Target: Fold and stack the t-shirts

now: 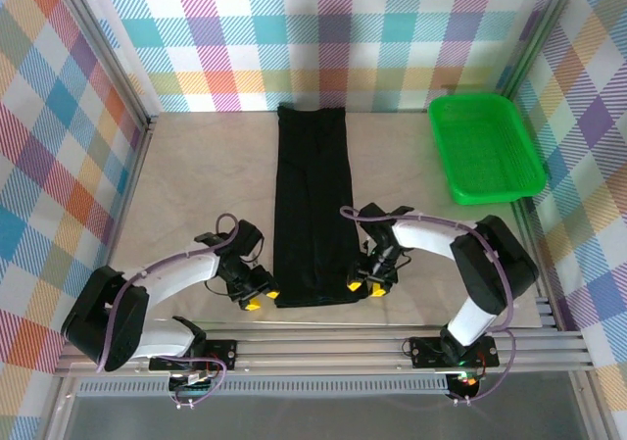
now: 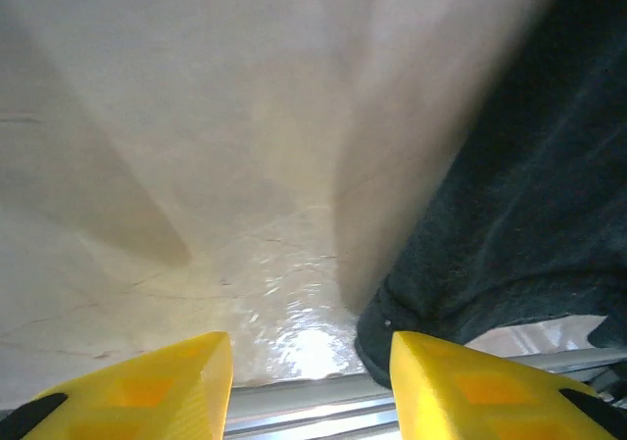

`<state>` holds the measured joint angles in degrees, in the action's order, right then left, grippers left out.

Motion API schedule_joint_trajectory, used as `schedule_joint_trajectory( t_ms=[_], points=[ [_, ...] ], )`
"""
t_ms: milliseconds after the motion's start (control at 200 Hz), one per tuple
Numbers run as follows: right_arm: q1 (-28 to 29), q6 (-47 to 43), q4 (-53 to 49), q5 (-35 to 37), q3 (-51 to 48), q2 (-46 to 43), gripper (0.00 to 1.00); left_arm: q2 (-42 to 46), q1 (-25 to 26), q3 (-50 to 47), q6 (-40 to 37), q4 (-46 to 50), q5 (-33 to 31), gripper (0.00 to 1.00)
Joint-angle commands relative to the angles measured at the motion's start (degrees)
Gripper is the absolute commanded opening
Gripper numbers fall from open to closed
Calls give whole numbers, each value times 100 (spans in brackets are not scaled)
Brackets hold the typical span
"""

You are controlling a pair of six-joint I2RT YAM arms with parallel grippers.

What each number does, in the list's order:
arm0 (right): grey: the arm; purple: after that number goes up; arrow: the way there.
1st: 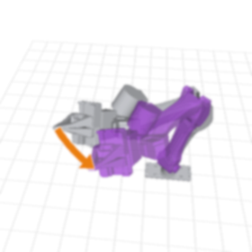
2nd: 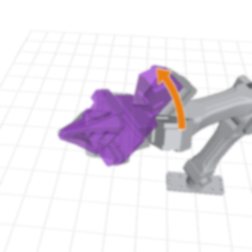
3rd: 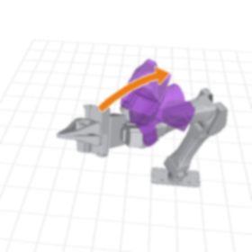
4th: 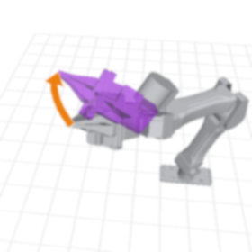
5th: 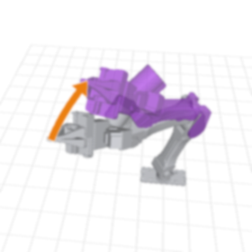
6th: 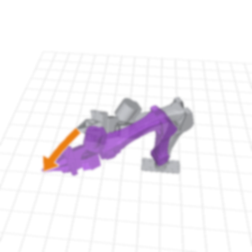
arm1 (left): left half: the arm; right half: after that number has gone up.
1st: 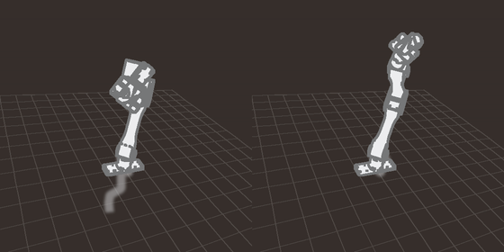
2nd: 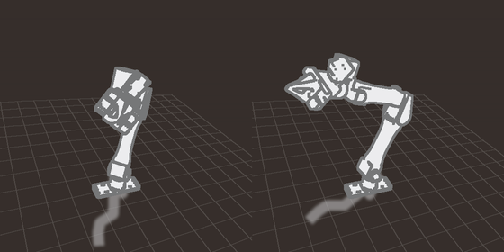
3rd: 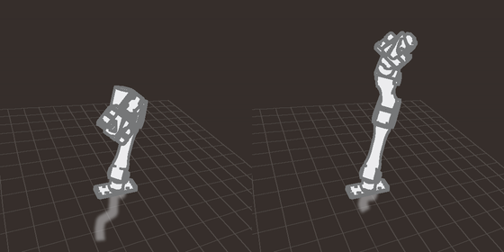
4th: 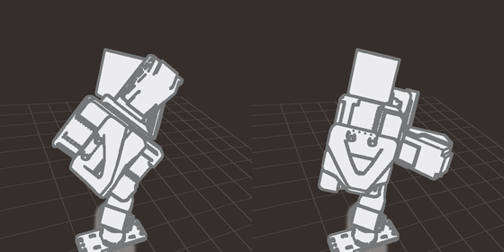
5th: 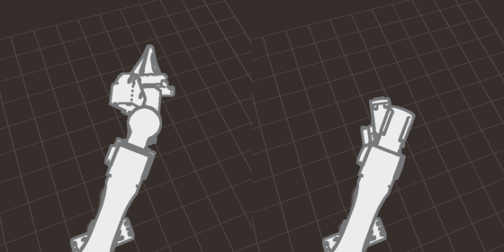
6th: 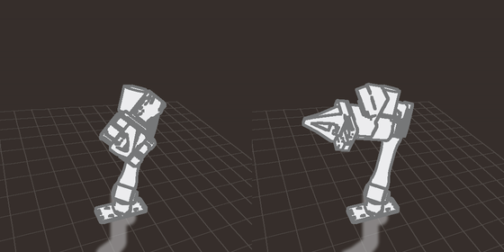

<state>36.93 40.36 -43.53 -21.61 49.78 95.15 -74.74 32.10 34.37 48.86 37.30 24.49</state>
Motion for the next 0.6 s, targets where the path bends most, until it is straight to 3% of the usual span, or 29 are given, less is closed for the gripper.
schedule_joint_trajectory(
  t_ms=[0,265,595],
  points=[
    [195,-78,-7,-23,121,175,47,-19,157,-147,485,-847,92,47],
    [468,277,273,-178,199,352,38,-684,464,-54,555,-1442,-21,43],
    [687,487,-92,-84,836,479,38,-1104,466,310,485,-1669,-225,24]
  ],
)
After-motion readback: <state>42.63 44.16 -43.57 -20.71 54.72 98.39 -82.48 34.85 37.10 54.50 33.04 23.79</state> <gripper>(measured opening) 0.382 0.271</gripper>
